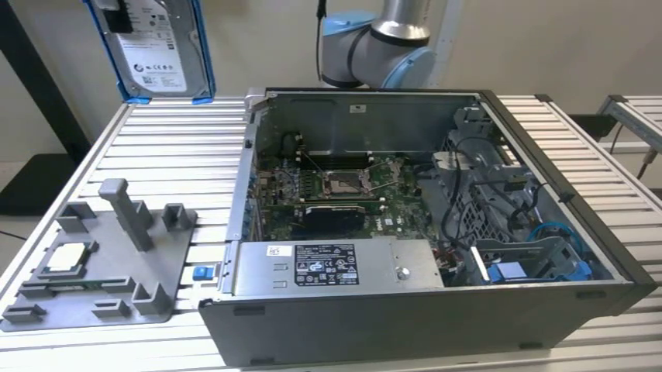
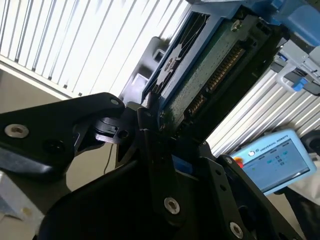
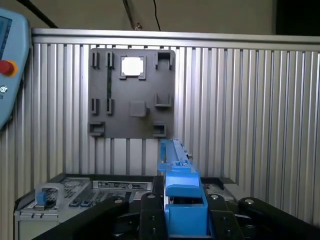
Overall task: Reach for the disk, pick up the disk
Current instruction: 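Pick up the disk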
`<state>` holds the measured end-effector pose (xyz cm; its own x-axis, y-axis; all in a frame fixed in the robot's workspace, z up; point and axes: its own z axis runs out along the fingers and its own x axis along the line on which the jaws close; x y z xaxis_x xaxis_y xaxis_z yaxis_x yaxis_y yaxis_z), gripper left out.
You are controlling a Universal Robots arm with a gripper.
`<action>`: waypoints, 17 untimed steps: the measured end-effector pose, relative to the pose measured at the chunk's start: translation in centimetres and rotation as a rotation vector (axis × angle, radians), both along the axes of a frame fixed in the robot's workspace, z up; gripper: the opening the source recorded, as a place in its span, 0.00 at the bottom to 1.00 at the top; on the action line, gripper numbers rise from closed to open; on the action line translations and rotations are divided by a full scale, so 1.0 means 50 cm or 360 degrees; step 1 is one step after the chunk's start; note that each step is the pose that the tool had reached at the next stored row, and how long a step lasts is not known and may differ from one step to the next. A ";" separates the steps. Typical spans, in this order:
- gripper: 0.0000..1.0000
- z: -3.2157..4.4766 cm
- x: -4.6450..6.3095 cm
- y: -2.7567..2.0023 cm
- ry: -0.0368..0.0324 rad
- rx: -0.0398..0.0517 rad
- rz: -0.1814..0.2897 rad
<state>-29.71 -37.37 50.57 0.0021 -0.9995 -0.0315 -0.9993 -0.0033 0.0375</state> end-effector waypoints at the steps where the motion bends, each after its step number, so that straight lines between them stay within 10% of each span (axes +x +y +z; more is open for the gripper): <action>1: 0.00 0.000 0.009 0.0000 0.0000 0.0000 0.0000; 17: 0.00 0.000 0.153 0.0000 0.0002 0.0000 0.0011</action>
<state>-22.07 -37.37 50.56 0.0091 -0.9995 -0.0316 -0.9992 -0.0103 0.0390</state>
